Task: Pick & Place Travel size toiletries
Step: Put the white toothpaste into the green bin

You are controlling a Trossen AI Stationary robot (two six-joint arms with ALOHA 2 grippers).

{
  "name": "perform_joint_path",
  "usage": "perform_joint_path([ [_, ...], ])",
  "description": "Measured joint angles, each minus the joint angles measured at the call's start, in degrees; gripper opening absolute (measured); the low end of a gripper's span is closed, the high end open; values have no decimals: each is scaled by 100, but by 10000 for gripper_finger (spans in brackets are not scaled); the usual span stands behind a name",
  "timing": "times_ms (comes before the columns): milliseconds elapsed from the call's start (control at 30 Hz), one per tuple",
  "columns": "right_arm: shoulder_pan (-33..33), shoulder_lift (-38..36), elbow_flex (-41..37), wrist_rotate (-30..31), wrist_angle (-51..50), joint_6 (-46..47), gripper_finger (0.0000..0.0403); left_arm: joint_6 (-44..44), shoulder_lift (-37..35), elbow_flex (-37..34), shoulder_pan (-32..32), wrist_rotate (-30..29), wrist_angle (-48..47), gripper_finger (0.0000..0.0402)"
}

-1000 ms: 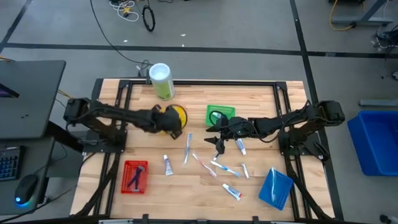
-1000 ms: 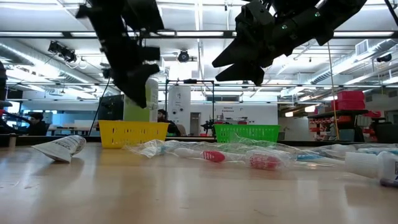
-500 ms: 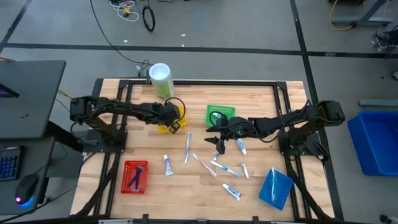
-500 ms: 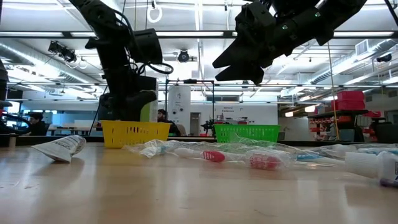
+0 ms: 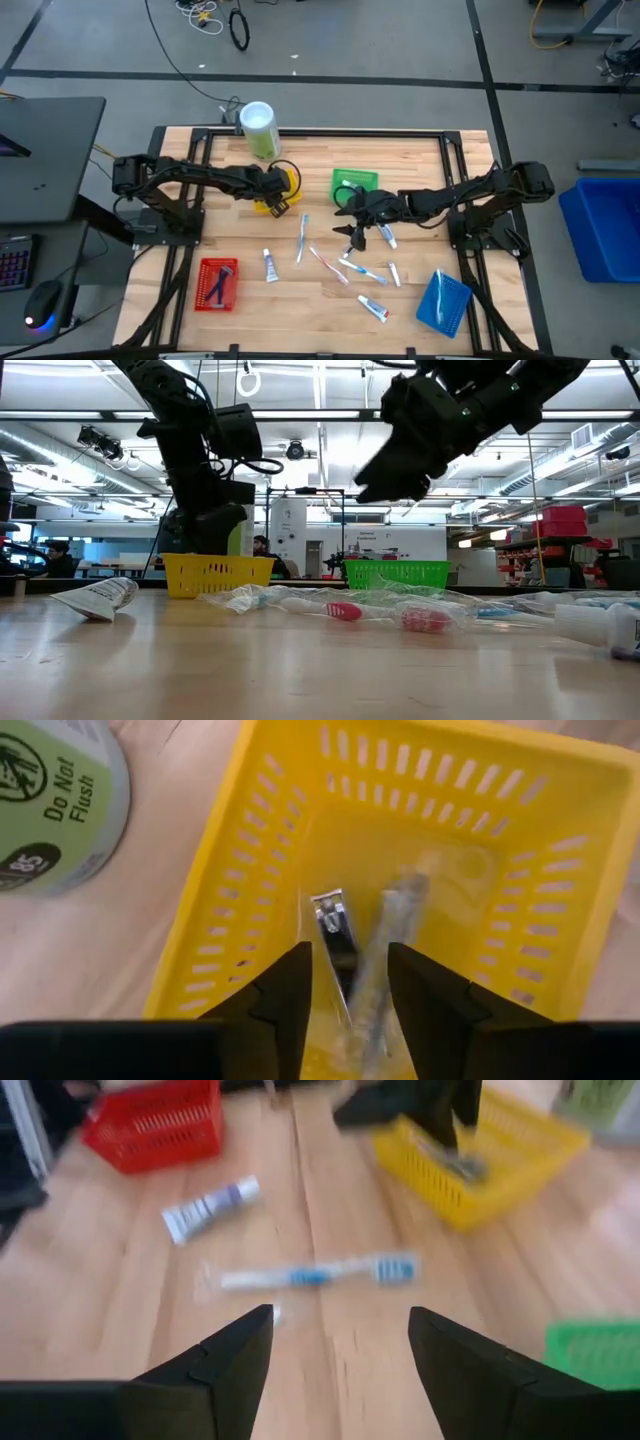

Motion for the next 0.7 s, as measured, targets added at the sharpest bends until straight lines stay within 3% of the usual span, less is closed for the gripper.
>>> perform_joint_path([
  [167, 78, -35, 2, 185, -1132, 453, 226, 148, -1, 367, -1, 35, -260, 155],
  [400, 237, -517, 339, 748, -4245, 2189, 211, 379, -9, 1226, -1, -17, -45, 152],
  [567, 441, -638, 352, 269, -5202, 3456, 208, 620, -10, 1594, -1, -2, 545, 154],
  [700, 674, -530, 170, 266, -5324, 4072, 214, 860, -12, 1657, -6, 103, 1076, 155],
])
